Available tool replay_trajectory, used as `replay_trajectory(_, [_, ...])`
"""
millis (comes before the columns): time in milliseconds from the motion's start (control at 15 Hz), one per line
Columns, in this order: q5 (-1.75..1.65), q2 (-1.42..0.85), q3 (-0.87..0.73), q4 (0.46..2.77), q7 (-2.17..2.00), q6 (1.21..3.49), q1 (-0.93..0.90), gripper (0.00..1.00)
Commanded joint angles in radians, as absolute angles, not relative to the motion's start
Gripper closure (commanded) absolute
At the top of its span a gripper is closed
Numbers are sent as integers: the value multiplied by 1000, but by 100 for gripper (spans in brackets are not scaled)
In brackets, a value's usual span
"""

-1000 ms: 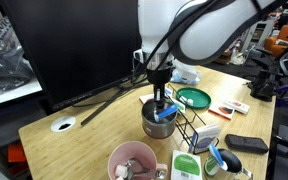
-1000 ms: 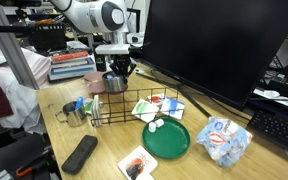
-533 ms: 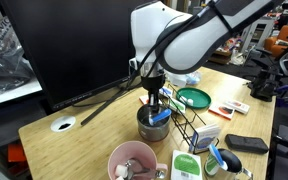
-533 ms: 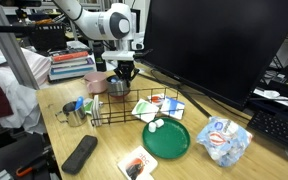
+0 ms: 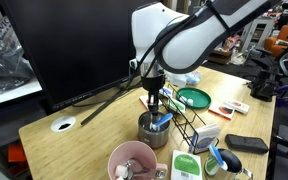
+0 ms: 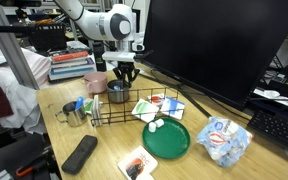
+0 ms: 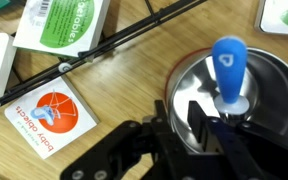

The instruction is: Move the silver tin to the back of the desk

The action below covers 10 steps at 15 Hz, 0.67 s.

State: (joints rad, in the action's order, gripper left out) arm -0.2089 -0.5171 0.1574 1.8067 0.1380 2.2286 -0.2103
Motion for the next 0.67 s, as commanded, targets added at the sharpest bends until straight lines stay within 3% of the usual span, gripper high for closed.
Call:
replay_trajectory(0, [-187,-508,161,1800,175,2232,-193,39])
replay_trajectory(333, [-178,-455,164,1811,179,2251,-176,4])
replay_trajectory(600, [-184,-435,155,1789,159,2235,-191,0])
